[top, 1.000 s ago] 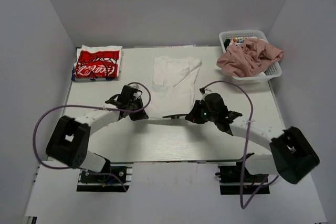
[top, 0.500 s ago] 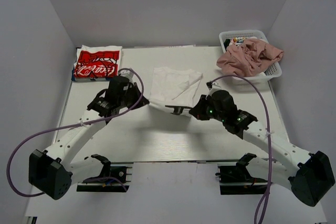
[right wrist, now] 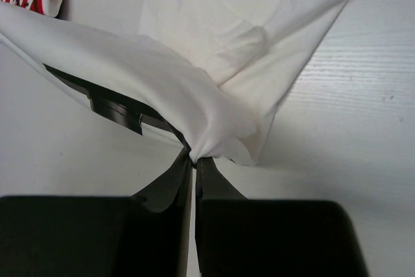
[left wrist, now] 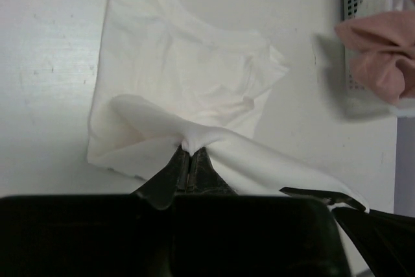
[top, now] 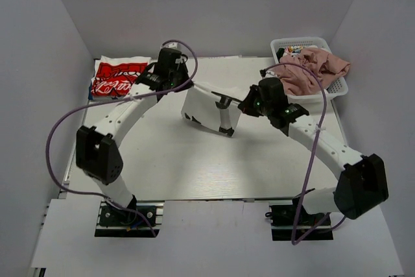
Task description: Fold and stack the t-shirts
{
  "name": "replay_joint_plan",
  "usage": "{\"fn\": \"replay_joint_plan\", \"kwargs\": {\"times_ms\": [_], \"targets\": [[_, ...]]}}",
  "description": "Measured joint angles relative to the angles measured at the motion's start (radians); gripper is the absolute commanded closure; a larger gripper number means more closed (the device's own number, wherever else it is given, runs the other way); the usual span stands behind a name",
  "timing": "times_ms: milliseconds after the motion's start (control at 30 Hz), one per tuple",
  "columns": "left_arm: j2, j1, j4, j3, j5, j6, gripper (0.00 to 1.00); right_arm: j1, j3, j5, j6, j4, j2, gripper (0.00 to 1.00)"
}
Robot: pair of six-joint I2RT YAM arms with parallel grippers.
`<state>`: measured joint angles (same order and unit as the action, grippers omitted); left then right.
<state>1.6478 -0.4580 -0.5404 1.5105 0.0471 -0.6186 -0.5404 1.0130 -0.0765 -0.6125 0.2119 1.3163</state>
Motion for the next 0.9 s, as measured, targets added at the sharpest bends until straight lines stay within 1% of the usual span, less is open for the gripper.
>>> {"fn": "replay_joint_plan", "kwargs": {"times_ms": [200, 367, 467, 500, 533, 567, 600, 633, 667, 700, 800, 900], "targets": [[0.256, 0.021, -0.023, 0.264, 0.010, 0.045, 1.00, 0.106, 0.149, 0.059, 0.027, -0.004, 0.190, 1.00], [0.481, 0.045, -0.035, 0.492, -0.022, 0.076, 1.00, 0.176, 0.258, 0.149, 0.042, -0.002, 0.365, 1.00], [0.601, 0.058, -0.019, 0.576, -0.032, 0.095, 1.00, 0.215, 0.352, 0.204, 0.048, 0.000, 0.495, 1.00], [0.637, 0.063, -0.008, 0.594, -0.032, 0.100, 0.96, 0.227, 0.385, 0.218, 0.048, 0.001, 0.542, 1.00], [0.672, 0.066, -0.003, 0.609, -0.032, 0.107, 0.88, 0.236, 0.418, 0.228, 0.047, 0.006, 0.581, 1.00], [0.699, 0.069, 0.001, 0.621, -0.033, 0.114, 0.72, 0.244, 0.456, 0.238, 0.047, 0.014, 0.624, 0.99], [0.725, 0.072, 0.003, 0.633, -0.033, 0.122, 0.48, 0.252, 0.492, 0.243, 0.043, 0.024, 0.664, 0.75], [0.750, 0.074, 0.004, 0.645, -0.032, 0.130, 0.01, 0.258, 0.527, 0.246, 0.042, 0.035, 0.703, 0.54], [0.769, 0.077, 0.010, 0.650, -0.032, 0.131, 0.00, 0.264, 0.562, 0.245, 0.039, 0.052, 0.737, 0.17], [0.780, 0.078, 0.012, 0.650, -0.032, 0.129, 0.00, 0.269, 0.587, 0.244, 0.028, 0.063, 0.763, 0.10], [0.787, 0.083, 0.011, 0.650, -0.038, 0.133, 0.00, 0.280, 0.633, 0.245, 0.040, 0.103, 0.799, 0.10], [0.769, 0.086, 0.021, 0.647, -0.047, 0.140, 0.00, 0.285, 0.646, 0.245, 0.042, 0.109, 0.791, 0.10]]}}
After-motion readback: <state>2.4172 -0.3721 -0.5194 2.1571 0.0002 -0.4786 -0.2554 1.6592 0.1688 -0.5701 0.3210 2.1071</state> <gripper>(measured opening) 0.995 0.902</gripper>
